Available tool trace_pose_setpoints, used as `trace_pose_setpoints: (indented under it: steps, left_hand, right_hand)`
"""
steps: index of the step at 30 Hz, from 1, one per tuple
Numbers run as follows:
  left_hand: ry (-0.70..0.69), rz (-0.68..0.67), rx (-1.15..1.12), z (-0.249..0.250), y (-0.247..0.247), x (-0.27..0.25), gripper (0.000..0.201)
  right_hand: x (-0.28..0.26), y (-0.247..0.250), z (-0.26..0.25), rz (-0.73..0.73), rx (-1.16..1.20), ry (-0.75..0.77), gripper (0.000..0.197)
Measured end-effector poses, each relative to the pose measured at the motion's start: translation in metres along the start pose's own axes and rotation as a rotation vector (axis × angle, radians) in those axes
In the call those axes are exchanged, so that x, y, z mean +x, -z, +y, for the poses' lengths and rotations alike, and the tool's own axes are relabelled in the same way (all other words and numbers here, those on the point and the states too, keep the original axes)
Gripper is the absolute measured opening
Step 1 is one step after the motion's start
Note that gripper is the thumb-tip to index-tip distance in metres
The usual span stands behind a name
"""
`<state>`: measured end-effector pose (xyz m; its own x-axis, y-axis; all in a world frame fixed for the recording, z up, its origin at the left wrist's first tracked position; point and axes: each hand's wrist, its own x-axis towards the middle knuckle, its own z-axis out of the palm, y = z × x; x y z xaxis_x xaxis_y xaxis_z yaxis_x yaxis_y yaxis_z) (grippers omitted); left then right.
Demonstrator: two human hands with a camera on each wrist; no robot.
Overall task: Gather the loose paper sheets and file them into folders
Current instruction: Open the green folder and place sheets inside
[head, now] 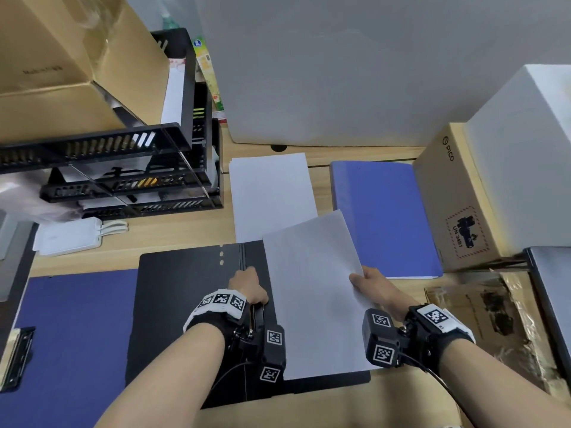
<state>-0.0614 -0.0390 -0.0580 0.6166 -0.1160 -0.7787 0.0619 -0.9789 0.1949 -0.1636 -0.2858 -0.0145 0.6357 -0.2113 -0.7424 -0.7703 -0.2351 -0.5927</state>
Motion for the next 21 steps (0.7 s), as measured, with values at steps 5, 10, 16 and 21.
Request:
trace_pose_setpoints:
  steps: [5,10,16,21]
  left_hand:
    - [0.029,0.014,-0.049,0.002,-0.004,0.007,0.057]
    - [0.058,-0.029,-0.090,0.007,-0.004,0.012,0.085]
    - [0.062,-0.014,-0.034,0.011,-0.007,0.016,0.085]
    - [0.043,0.060,-0.065,0.009,-0.010,0.018,0.064]
  right_hand:
    - [0.004,-0.006,0.004,-0.023,-0.019,-0.015,0.025]
    - [0.008,-0.008,0.008,-0.036,-0.033,-0.023,0.028]
    - [0.007,-0.010,0.014,-0.020,0.018,-0.040,0.029]
    - [0.009,-0.009,0.019,-0.016,0.038,-0.045,0.030]
